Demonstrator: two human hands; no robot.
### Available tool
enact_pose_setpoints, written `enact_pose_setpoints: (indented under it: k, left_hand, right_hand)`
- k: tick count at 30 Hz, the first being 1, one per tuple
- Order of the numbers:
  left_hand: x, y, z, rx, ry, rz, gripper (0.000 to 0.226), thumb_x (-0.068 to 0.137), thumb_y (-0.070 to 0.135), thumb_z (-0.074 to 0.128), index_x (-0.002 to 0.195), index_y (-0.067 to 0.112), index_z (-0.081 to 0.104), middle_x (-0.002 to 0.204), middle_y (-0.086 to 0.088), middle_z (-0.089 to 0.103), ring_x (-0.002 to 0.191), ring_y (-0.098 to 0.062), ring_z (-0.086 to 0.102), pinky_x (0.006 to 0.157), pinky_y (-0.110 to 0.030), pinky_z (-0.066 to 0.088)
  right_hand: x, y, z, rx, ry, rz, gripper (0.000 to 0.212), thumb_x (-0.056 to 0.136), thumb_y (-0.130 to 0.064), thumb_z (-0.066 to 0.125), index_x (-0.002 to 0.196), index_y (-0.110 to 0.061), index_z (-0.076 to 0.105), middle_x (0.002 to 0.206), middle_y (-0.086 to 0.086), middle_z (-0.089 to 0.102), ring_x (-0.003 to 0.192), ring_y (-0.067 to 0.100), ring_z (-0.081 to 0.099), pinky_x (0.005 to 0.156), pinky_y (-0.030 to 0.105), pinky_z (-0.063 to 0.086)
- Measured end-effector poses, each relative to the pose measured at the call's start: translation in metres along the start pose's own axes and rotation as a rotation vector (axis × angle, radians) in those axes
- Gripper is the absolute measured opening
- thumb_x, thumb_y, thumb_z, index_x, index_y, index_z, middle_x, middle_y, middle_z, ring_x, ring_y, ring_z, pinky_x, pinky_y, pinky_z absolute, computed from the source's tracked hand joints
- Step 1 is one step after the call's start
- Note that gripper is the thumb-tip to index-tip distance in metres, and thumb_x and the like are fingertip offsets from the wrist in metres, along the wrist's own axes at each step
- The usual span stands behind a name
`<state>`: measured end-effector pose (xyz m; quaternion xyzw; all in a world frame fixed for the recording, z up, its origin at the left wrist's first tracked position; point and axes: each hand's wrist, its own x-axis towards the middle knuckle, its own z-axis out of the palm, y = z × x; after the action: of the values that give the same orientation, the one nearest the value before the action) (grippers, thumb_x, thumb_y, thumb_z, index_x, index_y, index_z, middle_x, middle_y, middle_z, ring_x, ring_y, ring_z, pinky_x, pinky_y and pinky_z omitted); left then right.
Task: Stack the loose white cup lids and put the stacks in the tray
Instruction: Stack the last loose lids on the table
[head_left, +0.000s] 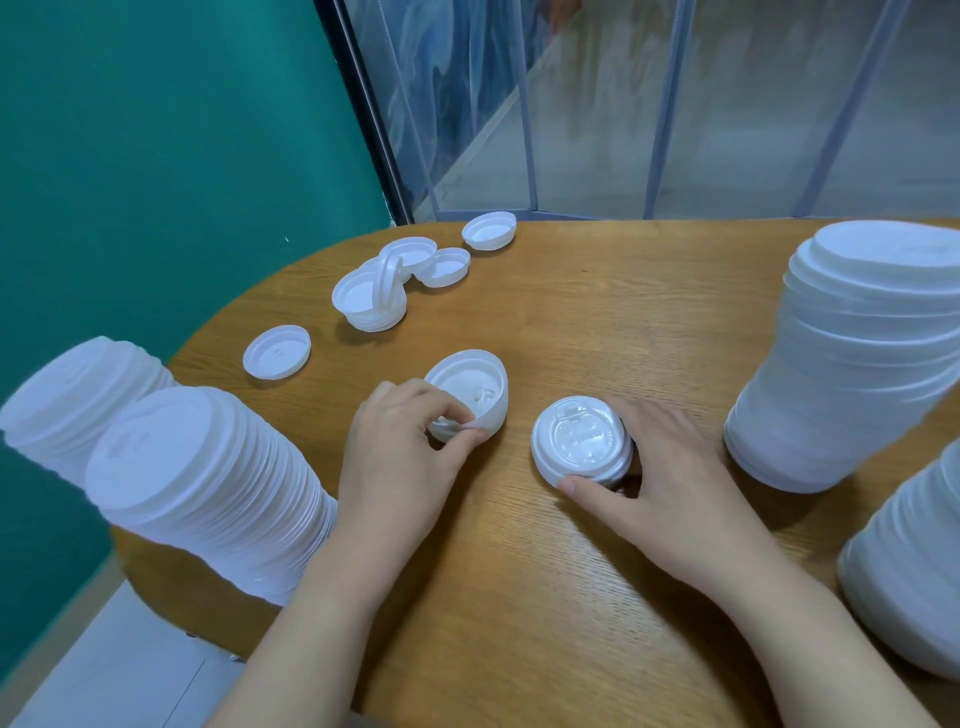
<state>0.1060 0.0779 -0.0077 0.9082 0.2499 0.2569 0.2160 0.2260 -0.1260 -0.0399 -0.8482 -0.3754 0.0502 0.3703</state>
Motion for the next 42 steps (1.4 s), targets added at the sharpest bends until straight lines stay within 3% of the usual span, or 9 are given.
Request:
enact_pose_setpoints:
  k: [10,14,20,23,28,31,35,42]
  left_hand:
    - [-0.003,0.006,-0.001,-0.006,-0.007,-0.025,0.020,0.079,0.018,0.087,0.078,0.027,0.069,0.079,0.021,0.059,0.090,0.000,0.049,0.075,-0.029,0.040]
    - [-0.003,0.010,-0.003,-0.053,0.029,-0.026,0.027,0.075,0.021,0.089,0.075,0.025,0.063,0.077,0.021,0.058,0.081,-0.006,0.048,0.069,-0.015,0.032]
    - [-0.004,0.014,-0.004,-0.065,0.034,-0.007,0.020,0.079,0.030,0.087,0.077,0.024,0.068,0.076,0.022,0.058,0.077,-0.007,0.048,0.064,-0.019,0.030]
    - [-0.004,0.014,-0.005,-0.054,0.107,0.040,0.020,0.083,0.028,0.085,0.075,0.023,0.067,0.062,0.015,0.049,0.072,-0.016,0.047,0.066,-0.018,0.033]
    - [-0.003,0.010,-0.002,0.054,0.144,0.173,0.014,0.094,0.029,0.066,0.085,0.019,0.067,0.073,0.019,0.046,0.072,-0.012,0.043,0.069,-0.031,0.034]
    - [-0.002,0.007,-0.001,0.138,0.138,0.219,0.009,0.095,0.021,0.069,0.088,0.017,0.066,0.080,0.014,0.055,0.071,-0.017,0.048,0.068,-0.037,0.037]
    - [0.001,0.006,-0.003,0.251,0.125,0.256,0.023,0.090,0.022,0.078,0.077,0.017,0.060,0.072,0.009,0.053,0.066,-0.021,0.047,0.065,-0.036,0.030]
    - [0.003,0.002,-0.002,0.257,0.074,0.245,0.038,0.090,0.034,0.076,0.069,0.020,0.047,0.064,0.010,0.045,0.063,-0.021,0.043,0.064,-0.037,0.034]
  right_hand:
    - [-0.001,-0.002,-0.002,-0.014,-0.006,0.012,0.060,0.076,-0.064,0.069,0.127,-0.037,0.053,0.116,-0.023,0.054,0.115,0.008,0.044,0.095,0.029,0.035]
    - [-0.001,-0.002,-0.002,-0.014,-0.009,0.013,0.062,0.078,-0.062,0.071,0.132,-0.038,0.052,0.119,-0.026,0.051,0.119,0.005,0.042,0.097,0.025,0.031]
    - [0.000,-0.001,-0.001,-0.015,-0.008,0.004,0.060,0.078,-0.061,0.073,0.130,-0.038,0.053,0.119,-0.025,0.053,0.118,0.006,0.044,0.095,0.025,0.031]
    - [0.000,-0.001,-0.001,-0.013,-0.004,0.004,0.060,0.079,-0.059,0.074,0.130,-0.038,0.053,0.120,-0.024,0.054,0.119,0.006,0.044,0.096,0.024,0.031]
    - [0.000,0.000,-0.001,-0.010,-0.010,0.002,0.062,0.078,-0.061,0.073,0.132,-0.040,0.051,0.122,-0.026,0.052,0.121,0.004,0.042,0.097,0.024,0.031]
    - [0.000,0.001,-0.001,-0.005,-0.009,0.007,0.064,0.079,-0.061,0.073,0.135,-0.039,0.051,0.124,-0.025,0.052,0.122,0.004,0.041,0.099,0.025,0.032]
    - [0.000,-0.001,-0.001,-0.011,-0.004,0.005,0.062,0.078,-0.060,0.072,0.132,-0.038,0.052,0.121,-0.026,0.051,0.120,0.003,0.041,0.097,0.024,0.030]
    - [0.000,0.000,-0.001,-0.014,-0.004,0.001,0.062,0.078,-0.061,0.072,0.132,-0.038,0.052,0.120,-0.026,0.051,0.119,0.003,0.041,0.098,0.026,0.032]
